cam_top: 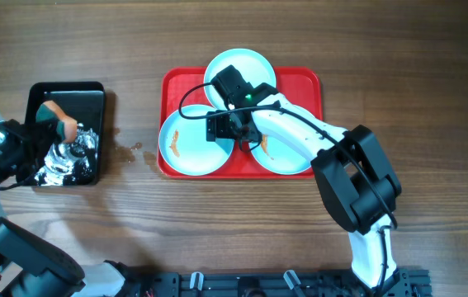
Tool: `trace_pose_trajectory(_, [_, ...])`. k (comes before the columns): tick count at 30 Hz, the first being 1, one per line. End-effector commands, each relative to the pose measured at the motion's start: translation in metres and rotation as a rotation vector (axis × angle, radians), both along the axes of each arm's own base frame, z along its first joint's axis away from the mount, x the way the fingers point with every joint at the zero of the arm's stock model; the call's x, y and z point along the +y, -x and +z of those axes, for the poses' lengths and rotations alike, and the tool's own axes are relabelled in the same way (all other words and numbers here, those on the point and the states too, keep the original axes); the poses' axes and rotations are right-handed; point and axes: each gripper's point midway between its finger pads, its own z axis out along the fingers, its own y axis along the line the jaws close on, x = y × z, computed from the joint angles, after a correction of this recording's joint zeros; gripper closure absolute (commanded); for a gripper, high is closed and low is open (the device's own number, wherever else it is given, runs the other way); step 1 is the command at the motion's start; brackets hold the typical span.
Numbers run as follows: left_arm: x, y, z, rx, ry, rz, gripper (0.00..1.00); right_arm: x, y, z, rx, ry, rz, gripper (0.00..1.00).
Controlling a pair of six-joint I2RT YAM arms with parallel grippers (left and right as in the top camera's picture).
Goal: Clean dirty plates on tray and stack at the side
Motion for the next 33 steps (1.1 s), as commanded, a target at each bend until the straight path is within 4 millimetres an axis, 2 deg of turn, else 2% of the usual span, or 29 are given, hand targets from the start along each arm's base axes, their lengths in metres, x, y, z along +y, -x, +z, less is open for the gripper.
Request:
trace_pose_trajectory(1, [-0.007, 0.002, -0.001, 0.029, -0.008, -0.008, 0.96, -0.012, 0.006, -0.016, 0.032, 0.050, -0.014, 0.19])
trace_pose_trajectory(6, [-0.016, -0.005, 0.002, 0.006, -0.013, -0.042, 0.96, -0.014, 0.008, -0.018, 0.037, 0.053, -0.014, 0.61])
trace_pose_trajectory(14, [-0.040, -0.013, 0.004, -0.006, -0.003, -0.116, 0.96, -0.017, 0.011, -0.027, 0.037, 0.059, -0.011, 0.92])
trace_pose_trajectory(17, [-0.035, -0.020, 0.004, -0.066, -0.130, -0.157, 0.96, -0.016, 0.011, -0.027, 0.035, 0.057, -0.011, 0.94])
trace_pose_trajectory(19, [-0.023, -0.017, -0.010, 0.014, -0.182, -0.108, 0.96, -0.017, 0.011, -0.027, 0.035, 0.057, -0.011, 0.95])
trace_pose_trajectory(22, [-0.022, -0.014, -0.013, 0.026, -0.195, -0.112, 0.96, -0.016, 0.011, -0.027, 0.034, 0.057, -0.011, 0.96])
trace_pose_trajectory(25, [-0.007, -0.008, -0.026, 0.137, -0.217, -0.030, 0.96, -0.016, 0.011, -0.027, 0.035, 0.057, -0.010, 0.96])
trace_pose_trajectory(29, [-0.013, -0.011, -0.020, 0.094, -0.191, -0.050, 0.96, -0.016, 0.011, -0.027, 0.034, 0.058, -0.008, 0.96])
trace_pose_trajectory(30, [-0.019, -0.012, -0.015, 0.083, -0.130, -0.048, 0.96, -0.016, 0.011, -0.027, 0.034, 0.057, -0.008, 0.96])
trace_pose_trajectory(33, [-0.056, -0.018, 0.030, -0.150, 0.055, -0.199, 0.96, -0.016, 0.011, -0.027, 0.034, 0.057, -0.012, 0.96])
